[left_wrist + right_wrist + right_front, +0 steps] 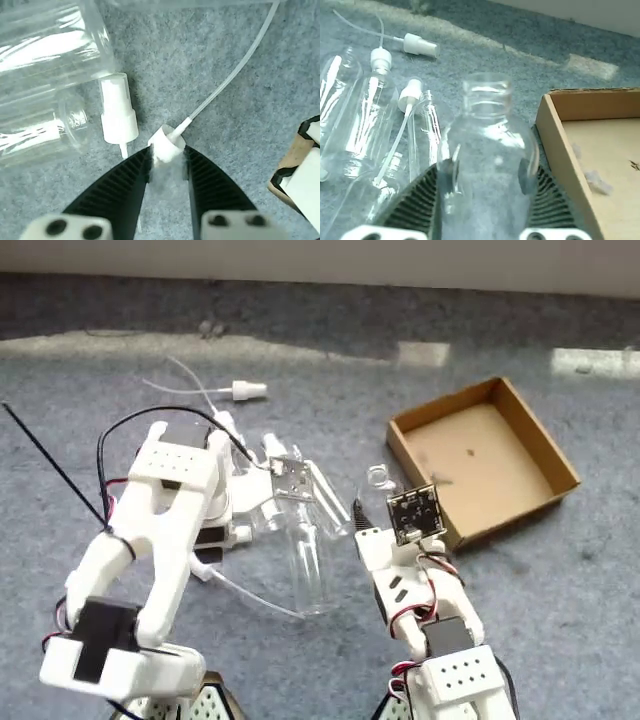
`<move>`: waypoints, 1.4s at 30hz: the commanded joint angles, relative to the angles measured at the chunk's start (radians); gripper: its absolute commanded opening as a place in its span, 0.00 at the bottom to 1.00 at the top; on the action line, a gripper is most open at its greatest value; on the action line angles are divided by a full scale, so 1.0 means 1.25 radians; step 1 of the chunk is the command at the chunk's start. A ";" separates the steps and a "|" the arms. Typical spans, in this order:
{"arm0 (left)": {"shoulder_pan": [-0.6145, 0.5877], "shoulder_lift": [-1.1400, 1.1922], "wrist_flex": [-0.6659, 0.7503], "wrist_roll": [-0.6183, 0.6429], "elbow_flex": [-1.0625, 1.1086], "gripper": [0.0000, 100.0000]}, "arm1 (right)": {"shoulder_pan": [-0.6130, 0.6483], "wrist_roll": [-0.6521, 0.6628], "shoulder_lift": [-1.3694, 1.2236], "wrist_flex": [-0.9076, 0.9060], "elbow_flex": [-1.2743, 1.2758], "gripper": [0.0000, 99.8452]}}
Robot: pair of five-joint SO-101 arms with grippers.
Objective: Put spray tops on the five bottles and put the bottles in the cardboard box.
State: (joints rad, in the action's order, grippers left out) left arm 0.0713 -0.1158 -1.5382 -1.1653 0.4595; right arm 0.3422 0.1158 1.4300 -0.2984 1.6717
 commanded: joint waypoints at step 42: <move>0.004 0.360 -0.006 -0.007 -0.268 0.03 | 0.006 -0.004 0.012 0.034 0.015 0.09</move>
State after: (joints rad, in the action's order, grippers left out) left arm 0.0667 0.3567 -1.4753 -1.1653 0.1695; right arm 0.3437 0.1158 1.4300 -0.2816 1.6717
